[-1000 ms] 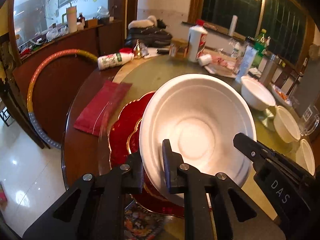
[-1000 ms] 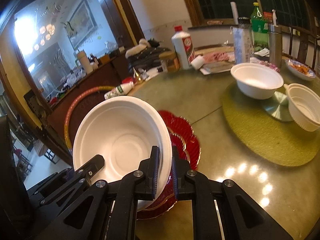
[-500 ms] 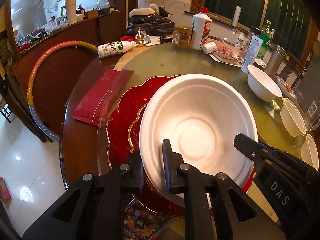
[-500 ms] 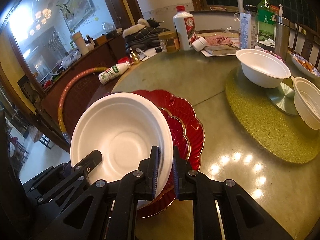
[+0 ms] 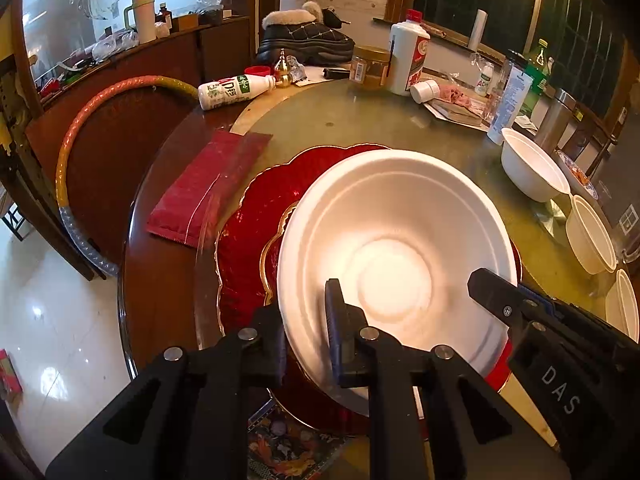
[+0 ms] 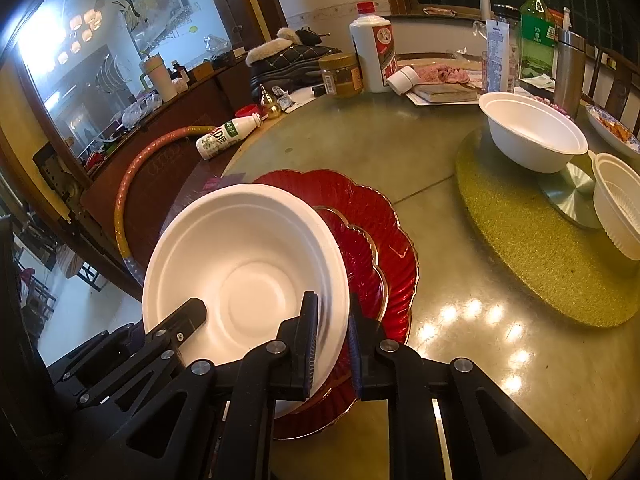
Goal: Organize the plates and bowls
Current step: 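Lower the white foam bowl onto the red plates and open both grippers, then move to the second white foam bowl and grasp its rim with both grippers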
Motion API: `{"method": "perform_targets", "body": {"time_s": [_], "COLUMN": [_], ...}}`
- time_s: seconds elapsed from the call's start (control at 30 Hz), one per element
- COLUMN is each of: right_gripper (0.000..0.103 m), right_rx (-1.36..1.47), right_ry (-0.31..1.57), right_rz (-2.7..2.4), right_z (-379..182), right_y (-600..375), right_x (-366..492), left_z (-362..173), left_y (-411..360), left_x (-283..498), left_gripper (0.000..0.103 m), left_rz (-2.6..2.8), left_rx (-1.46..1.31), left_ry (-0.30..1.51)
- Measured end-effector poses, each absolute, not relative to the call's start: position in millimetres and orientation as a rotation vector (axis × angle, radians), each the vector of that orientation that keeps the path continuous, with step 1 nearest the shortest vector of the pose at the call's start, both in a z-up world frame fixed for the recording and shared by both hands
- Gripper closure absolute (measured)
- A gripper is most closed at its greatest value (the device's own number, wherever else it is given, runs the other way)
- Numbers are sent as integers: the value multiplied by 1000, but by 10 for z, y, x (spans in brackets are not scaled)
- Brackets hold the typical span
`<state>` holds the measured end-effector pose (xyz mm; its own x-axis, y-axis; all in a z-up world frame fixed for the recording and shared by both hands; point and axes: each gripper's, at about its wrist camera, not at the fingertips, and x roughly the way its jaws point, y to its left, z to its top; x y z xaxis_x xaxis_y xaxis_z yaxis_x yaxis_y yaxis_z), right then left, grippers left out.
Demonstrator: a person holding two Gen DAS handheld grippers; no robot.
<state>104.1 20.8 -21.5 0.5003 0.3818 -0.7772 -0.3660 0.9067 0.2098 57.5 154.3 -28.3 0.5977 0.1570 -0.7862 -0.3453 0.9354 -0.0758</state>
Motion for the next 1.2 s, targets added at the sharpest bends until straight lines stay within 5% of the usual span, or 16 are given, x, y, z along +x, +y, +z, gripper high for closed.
{"method": "perform_targets", "body": {"time_s": [0.2,0.27,0.37,0.47,0.63,0.8,1.2], "right_gripper": [87,86,65,60,22,18,18], "right_rx": [23,21,42,78,255,410,550], "right_ry": [946,937,910,886,830,870,863], "right_rz": [452,448,448,433,454,451,337], "right_z": [-227,-220,-183,-132,-18,-23,109], "right_y": [220,221,200,116,-192,-578,-1774], "right_x": [1045,1037,1017,1018,977,1010,984], "left_z": [-305,-307,-261,-181,47,289,424], "left_y": [1578,1580,1593,1639,1816,1763,534], "left_x": [578,580,543,481,277,249,1089], "left_gripper": [87,75,59,40,29,21,21], "left_rz": [293,285,269,293,348,329,2], "left_rx": [-263,-273,-312,-336,-464,-503,-364], "left_ry": [893,897,872,825,685,596,808]}}
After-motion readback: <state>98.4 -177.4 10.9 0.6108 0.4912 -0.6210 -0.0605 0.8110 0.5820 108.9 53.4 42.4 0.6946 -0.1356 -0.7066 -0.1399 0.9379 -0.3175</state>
